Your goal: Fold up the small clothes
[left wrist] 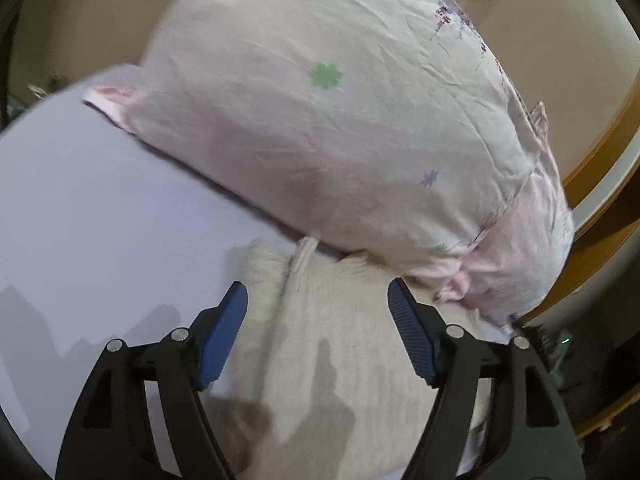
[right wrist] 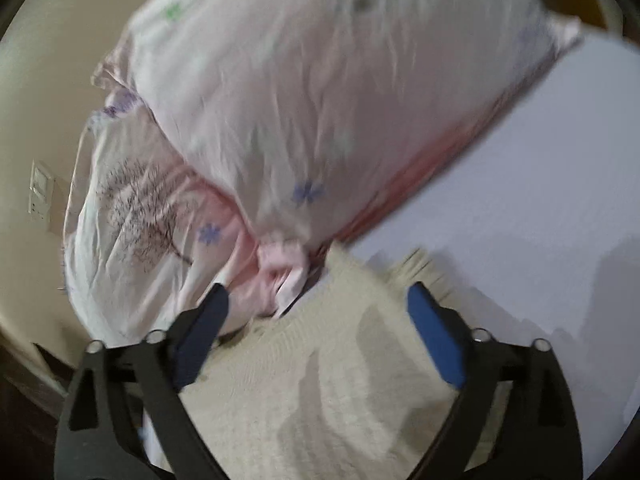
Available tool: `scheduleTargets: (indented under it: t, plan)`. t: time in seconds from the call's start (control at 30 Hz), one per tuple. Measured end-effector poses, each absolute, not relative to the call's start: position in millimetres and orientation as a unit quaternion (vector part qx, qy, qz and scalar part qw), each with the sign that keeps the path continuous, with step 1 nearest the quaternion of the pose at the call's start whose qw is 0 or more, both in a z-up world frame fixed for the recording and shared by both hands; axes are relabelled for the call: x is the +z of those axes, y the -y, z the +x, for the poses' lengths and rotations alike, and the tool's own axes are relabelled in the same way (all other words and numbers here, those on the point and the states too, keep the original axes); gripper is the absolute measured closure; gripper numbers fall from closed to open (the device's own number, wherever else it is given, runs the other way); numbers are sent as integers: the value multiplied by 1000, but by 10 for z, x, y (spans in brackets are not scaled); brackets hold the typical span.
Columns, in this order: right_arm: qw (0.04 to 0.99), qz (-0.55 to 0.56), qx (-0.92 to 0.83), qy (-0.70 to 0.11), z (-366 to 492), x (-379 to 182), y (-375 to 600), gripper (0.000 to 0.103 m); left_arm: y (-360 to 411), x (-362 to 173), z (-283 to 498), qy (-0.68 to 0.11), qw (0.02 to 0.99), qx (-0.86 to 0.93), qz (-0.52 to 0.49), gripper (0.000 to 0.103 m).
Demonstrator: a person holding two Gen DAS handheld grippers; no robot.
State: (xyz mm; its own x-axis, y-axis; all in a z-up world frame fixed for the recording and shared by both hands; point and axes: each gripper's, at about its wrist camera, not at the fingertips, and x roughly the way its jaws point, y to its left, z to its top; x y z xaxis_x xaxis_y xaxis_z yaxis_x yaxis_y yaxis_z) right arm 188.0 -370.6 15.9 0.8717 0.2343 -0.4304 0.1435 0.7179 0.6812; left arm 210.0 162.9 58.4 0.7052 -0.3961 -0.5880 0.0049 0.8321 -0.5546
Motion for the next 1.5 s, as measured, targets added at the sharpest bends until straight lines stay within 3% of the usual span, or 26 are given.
scheduleTargets:
  t: [0.3, 0.33, 0.4, 0.43, 0.57, 0.7, 0.9, 1.07, 1.17, 1.3, 1.37, 1.5]
  plan:
    - [899, 369, 39, -234, 1731, 164, 3901, 8, -1458, 101, 1910, -447, 850, -109, -256, 31]
    - [898, 371, 40, -233, 1745, 164, 3893, 8, -1440, 110, 1903, -443, 854, -104, -254, 36]
    - [897, 375, 44, -231, 1739, 153, 3906, 8, -1457, 86, 1895, -443, 852, -95, -263, 57]
    - [895, 380, 49, -230, 1734, 156, 3923, 8, -1490, 13, 1910, -452, 833, -107, -301, 81]
    - [885, 398, 72, -231, 1729, 144, 3952, 8, -1496, -78, 1891, -446, 806, -128, -368, 87]
    - [880, 409, 92, -222, 1704, 194, 4021, 8, -1446, 86, 1821, -387, 765, -203, -472, 89]
    - [888, 406, 109, -186, 1584, 403, 4224, 8, -245, 842, 1968, -325, 756, -359, -441, 89]
    - [898, 391, 97, -177, 1498, 498, 4526, 8, 1620, 759, 2294, -417, 736, -435, -309, 88]
    - [896, 387, 108, -191, 1511, 502, 4638, 7, 2254, 517, 2452, -479, 705, -450, -266, 87]
    - [882, 391, 142, -220, 1545, 490, 4724, 2, 1937, 582, 2405, -433, 698, -472, -319, 84]
    - [864, 392, 170, -266, 1638, 426, 4679, 2, 1489, 715, 2310, -399, 748, -429, -311, 63]
    - [848, 362, 155, -354, 1795, 297, 4511, 2, 887, 711, 2172, -398, 810, -336, -269, 58]
